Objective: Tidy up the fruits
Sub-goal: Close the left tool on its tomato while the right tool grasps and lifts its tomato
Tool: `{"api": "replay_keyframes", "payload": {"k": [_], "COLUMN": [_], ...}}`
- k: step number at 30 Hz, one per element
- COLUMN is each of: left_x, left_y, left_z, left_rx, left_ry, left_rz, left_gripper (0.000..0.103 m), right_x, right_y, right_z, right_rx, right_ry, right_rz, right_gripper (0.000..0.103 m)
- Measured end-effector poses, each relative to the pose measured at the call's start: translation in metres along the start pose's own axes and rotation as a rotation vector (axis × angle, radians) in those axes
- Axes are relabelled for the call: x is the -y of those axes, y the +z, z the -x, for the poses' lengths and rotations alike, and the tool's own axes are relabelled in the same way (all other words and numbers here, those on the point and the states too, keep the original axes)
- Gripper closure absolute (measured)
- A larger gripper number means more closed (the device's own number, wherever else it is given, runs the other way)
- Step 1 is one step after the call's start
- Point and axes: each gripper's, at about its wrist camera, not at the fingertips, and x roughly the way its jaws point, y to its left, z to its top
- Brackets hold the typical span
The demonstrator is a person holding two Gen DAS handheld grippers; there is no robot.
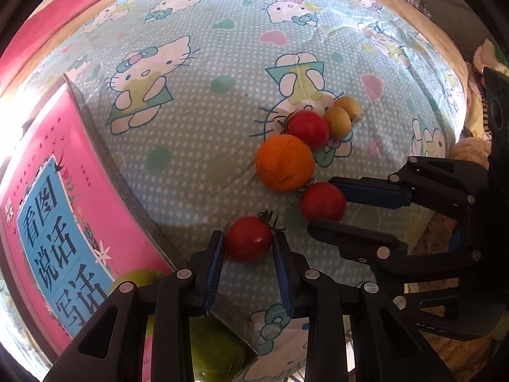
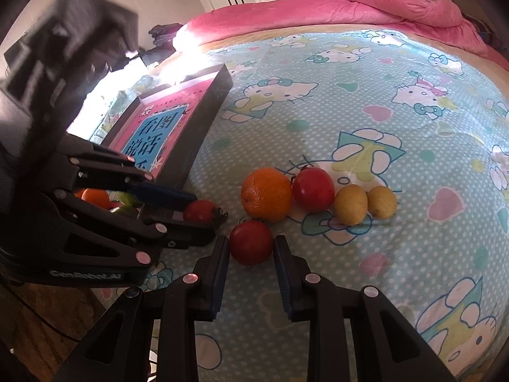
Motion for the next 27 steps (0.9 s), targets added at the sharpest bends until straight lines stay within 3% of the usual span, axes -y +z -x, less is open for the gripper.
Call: {"api": "replay_keyframes", "payload": {"k": [9,18,27], "left_x": [0.015,0.013,0.000], "left_y": [0.002,-0.009,-0.032], "left_z": [-0.005,0.003,0.039], "left_rx": [0.026,0.074,0.159], "left_ry": [0.044,-0.001,-0.048], "left_rz": [0.009,0.100,0.203], "left_gripper": [0.072,0.072,0.072], "right_x": [0.005,0.010,0.026], "right_y": [0.000,0.000,-0.004], "right_z": [0.005,0.008,0.017], "right_rx": [0.009,0.013,0.023], "right_ry": [0.005,0.001,0.035], "right_rz": [-0.023,-0.043,-0.131], "right_gripper": [0.074,0.074,0.074]}}
